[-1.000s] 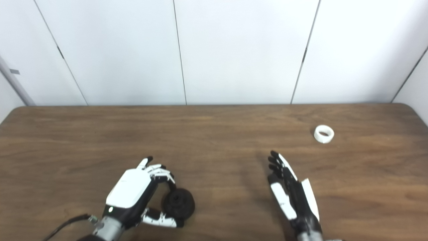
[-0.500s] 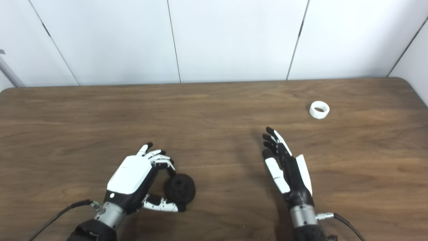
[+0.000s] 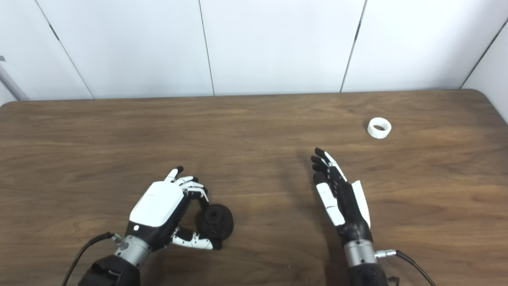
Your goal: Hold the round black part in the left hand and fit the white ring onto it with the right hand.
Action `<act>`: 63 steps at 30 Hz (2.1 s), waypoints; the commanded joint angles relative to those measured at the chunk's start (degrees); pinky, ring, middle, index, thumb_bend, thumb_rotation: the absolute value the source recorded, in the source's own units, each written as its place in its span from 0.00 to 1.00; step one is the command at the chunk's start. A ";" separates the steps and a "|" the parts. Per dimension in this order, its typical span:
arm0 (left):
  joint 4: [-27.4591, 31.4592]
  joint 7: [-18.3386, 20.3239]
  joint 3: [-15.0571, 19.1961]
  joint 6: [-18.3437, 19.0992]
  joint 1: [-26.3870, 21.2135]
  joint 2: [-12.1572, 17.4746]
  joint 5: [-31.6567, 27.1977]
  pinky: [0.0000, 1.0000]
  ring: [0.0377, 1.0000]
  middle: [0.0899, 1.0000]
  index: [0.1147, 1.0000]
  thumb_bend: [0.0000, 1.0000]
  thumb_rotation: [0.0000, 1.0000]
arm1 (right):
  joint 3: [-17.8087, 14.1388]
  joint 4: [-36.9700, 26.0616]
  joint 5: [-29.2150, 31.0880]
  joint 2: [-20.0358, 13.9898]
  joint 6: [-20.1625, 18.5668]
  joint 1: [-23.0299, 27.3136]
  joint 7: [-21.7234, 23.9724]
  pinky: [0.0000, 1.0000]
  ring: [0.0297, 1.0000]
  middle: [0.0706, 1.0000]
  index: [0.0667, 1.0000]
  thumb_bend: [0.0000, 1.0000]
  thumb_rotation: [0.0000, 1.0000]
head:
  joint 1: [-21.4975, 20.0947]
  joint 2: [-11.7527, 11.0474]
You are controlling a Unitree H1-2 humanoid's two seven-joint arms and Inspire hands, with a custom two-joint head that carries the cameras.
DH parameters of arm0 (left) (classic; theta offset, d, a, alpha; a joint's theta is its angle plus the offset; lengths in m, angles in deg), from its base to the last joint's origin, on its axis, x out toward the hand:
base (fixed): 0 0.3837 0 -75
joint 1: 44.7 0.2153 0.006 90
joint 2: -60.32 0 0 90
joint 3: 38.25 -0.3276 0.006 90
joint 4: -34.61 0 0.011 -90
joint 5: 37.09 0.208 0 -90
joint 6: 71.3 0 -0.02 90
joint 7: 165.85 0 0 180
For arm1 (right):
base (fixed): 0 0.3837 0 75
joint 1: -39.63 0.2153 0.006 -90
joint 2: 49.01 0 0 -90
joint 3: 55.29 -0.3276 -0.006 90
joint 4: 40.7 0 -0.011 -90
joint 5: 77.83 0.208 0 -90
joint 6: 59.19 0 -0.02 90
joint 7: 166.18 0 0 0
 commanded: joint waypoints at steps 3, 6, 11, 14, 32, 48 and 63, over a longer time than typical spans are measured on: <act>-1.67 1.30 -0.53 -0.02 -0.07 0.29 2.04 1.00 0.86 0.73 0.42 0.52 0.06 | -1.40 -5.73 1.98 0.25 -2.19 -1.34 0.94 0.90 0.88 0.88 0.90 0.49 1.00 | -0.38 0.01; -2.00 0.81 -0.63 -0.23 -0.13 0.17 2.15 1.00 0.86 0.72 0.42 0.52 0.06 | -2.67 -8.39 1.87 -0.55 -4.97 -0.70 1.29 0.91 0.89 0.88 0.89 0.46 1.00 | -0.70 0.00; -2.07 0.66 -0.69 -0.26 -0.10 0.09 2.28 1.00 0.86 0.73 0.42 0.52 0.06 | -6.02 -10.74 1.59 -2.88 -7.10 1.14 1.99 0.88 0.88 0.86 0.87 0.45 1.00 | -1.44 -0.10; -2.27 0.34 -0.71 -0.36 -0.11 0.02 2.22 1.00 0.86 0.73 0.42 0.52 0.06 | -8.23 -11.77 0.75 -4.43 -9.65 2.86 2.60 0.87 0.88 0.86 0.86 0.45 0.98 | -2.13 -0.25; -2.77 0.76 -0.03 -0.41 -0.48 0.92 1.91 1.00 0.86 0.73 0.42 0.52 0.06 | -9.83 -6.25 -19.28 -16.18 -17.03 14.15 2.69 0.77 0.84 0.85 0.81 0.63 0.51 | -6.13 -0.63; -3.62 -0.73 1.23 -1.70 0.24 1.07 0.23 1.00 0.85 0.72 0.42 0.52 0.06 | -9.28 10.35 -21.36 -26.09 -17.85 24.82 4.36 0.82 0.92 0.90 0.73 0.81 0.23 | -8.07 -0.78; -3.94 -1.52 1.84 -2.12 0.67 1.38 -0.48 1.00 0.85 0.71 0.41 0.52 0.05 | -1.78 23.32 -23.14 -29.87 -21.01 33.55 9.56 0.97 0.96 0.93 0.73 0.85 0.27 | -8.29 -1.01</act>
